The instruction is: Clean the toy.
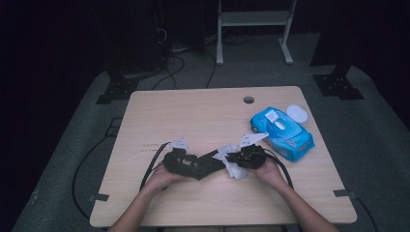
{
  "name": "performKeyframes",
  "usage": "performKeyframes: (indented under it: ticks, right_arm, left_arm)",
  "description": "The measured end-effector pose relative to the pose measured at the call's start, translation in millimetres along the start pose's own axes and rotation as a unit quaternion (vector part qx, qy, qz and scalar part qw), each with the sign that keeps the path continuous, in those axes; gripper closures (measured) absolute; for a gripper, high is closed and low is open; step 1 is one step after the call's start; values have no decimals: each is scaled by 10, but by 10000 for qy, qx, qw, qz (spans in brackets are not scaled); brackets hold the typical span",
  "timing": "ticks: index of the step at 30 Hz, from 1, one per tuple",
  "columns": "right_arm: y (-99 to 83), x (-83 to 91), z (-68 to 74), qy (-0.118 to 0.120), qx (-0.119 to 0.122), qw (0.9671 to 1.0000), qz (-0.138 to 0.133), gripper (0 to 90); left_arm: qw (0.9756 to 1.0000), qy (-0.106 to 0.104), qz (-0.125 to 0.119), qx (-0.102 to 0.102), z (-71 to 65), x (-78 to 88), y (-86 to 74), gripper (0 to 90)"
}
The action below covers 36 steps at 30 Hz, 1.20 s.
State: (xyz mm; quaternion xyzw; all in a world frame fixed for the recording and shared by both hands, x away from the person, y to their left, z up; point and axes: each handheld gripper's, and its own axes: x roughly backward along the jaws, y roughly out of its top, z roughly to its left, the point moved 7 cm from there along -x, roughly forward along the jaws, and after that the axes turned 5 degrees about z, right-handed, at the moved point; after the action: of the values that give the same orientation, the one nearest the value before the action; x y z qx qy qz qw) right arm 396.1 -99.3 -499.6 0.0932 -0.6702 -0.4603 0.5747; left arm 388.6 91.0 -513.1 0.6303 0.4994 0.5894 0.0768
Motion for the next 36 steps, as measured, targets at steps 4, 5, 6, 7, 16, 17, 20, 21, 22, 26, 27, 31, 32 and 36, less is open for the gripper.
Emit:
performKeyframes:
  ticks: [4,5,6,7,16,17,20,21,22,26,27,31,32,36]
  right_arm:
    - [-43,-15,32,-5,79,10000,47,829]
    - [-48,-13,31,9,60,10000,47,829]
    - [-56,-13,29,22,39,10000,34,831]
    - [-64,-13,30,47,39,10000,7,831]
    - [-146,35,114,-16,258,9996,-63,838]
    - [-155,41,126,-35,295,9995,-73,839]
    - [-177,57,154,-61,377,9992,-82,841]
    - [-183,60,159,-72,394,9992,-82,841]
    - [-188,64,164,-81,394,9992,-83,842]
    - [-188,64,170,-106,413,9991,-80,841]
    - [-189,64,170,-108,419,9990,-87,841]
    - [-195,64,167,-121,391,9991,-127,841]
    - [-195,64,169,-122,384,9991,-131,841]
    - [-203,67,174,-135,395,9990,-160,841]
  left_arm:
    - [10000,42,2,-44,-13,4,-1,232]
    - [10000,44,-7,-60,-18,1,-1,232]
    - [10000,39,-15,-54,-26,-1,-1,232]
    - [9999,62,-4,-98,-28,1,-3,230]
    - [9997,188,6,-161,-78,19,-23,219]
    - [9997,181,20,-144,-79,20,-25,219]
    - [9999,74,65,51,-75,16,-35,222]
    - [9998,13,109,150,-70,15,-40,229]
    - [9996,-48,134,237,-68,13,-42,235]
    - [9983,-209,252,478,-57,6,-47,257]
    - [9980,-229,302,509,-58,9,-48,259]
    - [9978,-285,358,490,-75,13,-54,267]
    - [9979,-277,357,461,-78,16,-56,268]
    - [9991,-160,326,239,-101,23,-45,270]
